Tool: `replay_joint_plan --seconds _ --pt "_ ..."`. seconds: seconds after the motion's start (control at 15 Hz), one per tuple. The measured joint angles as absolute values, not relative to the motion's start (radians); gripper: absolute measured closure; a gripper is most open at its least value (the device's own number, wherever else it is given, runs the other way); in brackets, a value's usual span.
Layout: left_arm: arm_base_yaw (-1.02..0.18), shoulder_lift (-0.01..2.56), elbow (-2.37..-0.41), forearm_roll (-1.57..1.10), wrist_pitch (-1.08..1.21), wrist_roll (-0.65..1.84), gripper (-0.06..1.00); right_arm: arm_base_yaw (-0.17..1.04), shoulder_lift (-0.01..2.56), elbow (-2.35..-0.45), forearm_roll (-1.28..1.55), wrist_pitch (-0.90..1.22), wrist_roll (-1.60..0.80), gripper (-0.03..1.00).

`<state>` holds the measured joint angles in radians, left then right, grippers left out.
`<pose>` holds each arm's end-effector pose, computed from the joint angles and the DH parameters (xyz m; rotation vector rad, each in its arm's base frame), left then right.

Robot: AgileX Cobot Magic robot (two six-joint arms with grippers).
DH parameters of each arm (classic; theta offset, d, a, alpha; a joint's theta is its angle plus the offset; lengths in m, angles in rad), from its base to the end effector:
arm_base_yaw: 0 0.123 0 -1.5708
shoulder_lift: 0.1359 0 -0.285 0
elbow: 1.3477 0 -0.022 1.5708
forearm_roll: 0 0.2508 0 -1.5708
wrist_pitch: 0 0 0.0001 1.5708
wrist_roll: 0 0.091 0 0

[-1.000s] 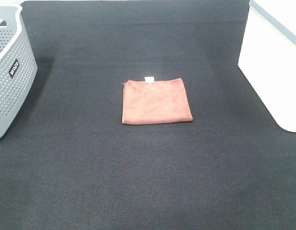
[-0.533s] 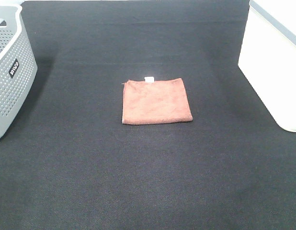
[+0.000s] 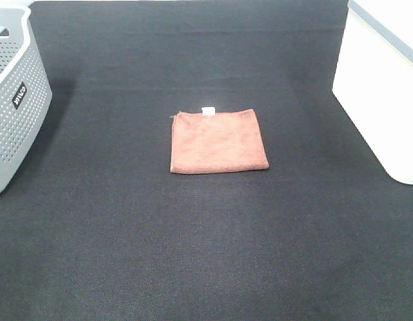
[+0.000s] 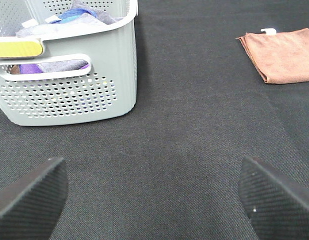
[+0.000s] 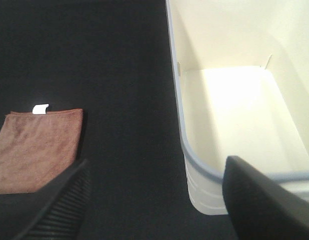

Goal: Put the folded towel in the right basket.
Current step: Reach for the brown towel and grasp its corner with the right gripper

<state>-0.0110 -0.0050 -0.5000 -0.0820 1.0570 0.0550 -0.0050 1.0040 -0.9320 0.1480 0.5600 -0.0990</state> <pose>-0.0057 -0.0064 0.2778 0.0709 2.0324 -0.0703 0.2092 0.0061 0.3610 -0.0135 2.1102 0.0957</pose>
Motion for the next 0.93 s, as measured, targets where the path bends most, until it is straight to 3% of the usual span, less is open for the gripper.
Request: replay_joint_plan --seconds 0.4,0.73,0.93 --pt "-0.011 -0.005 -0.500 -0.082 1.057 0.055 0.07 -0.003 1.431 -1.288 0.446 0.755 -0.334 0.27" --pt "-0.011 -0.005 -0.500 -0.082 1.057 0.055 0.07 0.184 1.691 -1.416 0.481 0.758 -0.377 0.27" --pt "-0.011 -0.005 -0.500 -0.082 1.057 0.055 0.07 0.194 1.852 -1.483 0.483 0.755 -0.360 0.27"
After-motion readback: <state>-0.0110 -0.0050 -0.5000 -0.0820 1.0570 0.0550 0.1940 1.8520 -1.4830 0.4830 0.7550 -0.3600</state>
